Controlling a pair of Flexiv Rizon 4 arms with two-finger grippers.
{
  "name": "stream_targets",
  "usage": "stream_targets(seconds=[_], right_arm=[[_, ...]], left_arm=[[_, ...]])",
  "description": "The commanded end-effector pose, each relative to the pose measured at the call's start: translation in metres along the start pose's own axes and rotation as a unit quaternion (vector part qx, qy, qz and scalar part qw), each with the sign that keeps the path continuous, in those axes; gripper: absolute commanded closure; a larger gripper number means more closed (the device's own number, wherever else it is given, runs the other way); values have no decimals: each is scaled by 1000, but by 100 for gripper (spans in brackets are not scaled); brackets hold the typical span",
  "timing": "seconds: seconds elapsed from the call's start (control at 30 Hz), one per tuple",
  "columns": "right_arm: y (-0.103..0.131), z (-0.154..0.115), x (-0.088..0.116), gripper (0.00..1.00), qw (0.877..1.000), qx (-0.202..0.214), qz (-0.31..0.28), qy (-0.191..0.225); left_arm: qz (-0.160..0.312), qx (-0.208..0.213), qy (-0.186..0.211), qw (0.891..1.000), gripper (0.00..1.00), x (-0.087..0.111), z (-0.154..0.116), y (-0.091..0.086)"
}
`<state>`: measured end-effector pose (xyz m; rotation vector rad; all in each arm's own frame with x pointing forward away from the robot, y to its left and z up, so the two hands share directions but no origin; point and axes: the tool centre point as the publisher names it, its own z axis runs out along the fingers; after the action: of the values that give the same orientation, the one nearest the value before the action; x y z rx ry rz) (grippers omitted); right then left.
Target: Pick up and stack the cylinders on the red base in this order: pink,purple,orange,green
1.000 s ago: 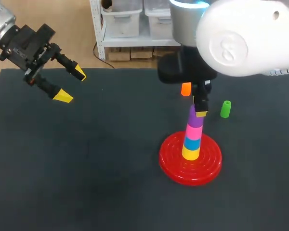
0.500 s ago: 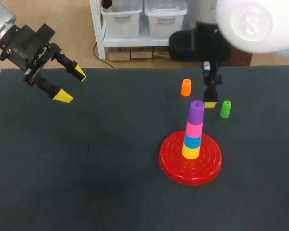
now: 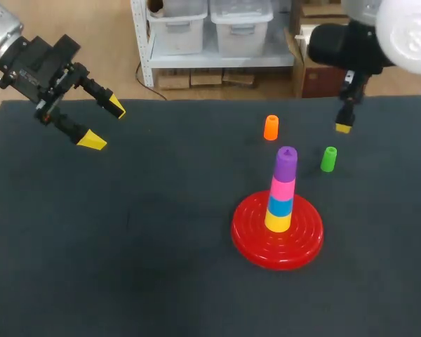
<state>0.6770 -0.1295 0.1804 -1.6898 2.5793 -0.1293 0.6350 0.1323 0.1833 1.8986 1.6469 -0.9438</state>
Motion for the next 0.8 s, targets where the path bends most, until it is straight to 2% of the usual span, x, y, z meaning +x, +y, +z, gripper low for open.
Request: stream_targets(seconds=[0.03, 0.13, 0.17, 0.23, 0.37, 0.63, 0.8], right_arm=[[-61, 24, -45, 0, 999, -19, -6, 41], [-78, 36, -66, 0, 999, -22, -21, 37], [-81, 39, -73, 0, 999, -30, -29, 28], [-88, 49, -86, 0, 998, -42, -41, 39], [-101, 68, -106, 0, 996, -67, -49, 34], [-104, 96, -131, 0, 993, -82, -71, 48], [-99, 109, -136, 0, 992, -90, -75, 47]], left_arm=[[1, 2, 0, 1000, 0, 1, -1, 2], [1, 2, 0, 1000, 0, 1, -1, 2], [1, 2, 0, 1000, 0, 1, -1, 2], [1, 2, 0, 1000, 0, 1, -1, 2], [1, 2, 0, 1000, 0, 1, -1, 2], [1, 2, 0, 1000, 0, 1, -1, 2], [1, 2, 0, 1000, 0, 1, -1, 2]])
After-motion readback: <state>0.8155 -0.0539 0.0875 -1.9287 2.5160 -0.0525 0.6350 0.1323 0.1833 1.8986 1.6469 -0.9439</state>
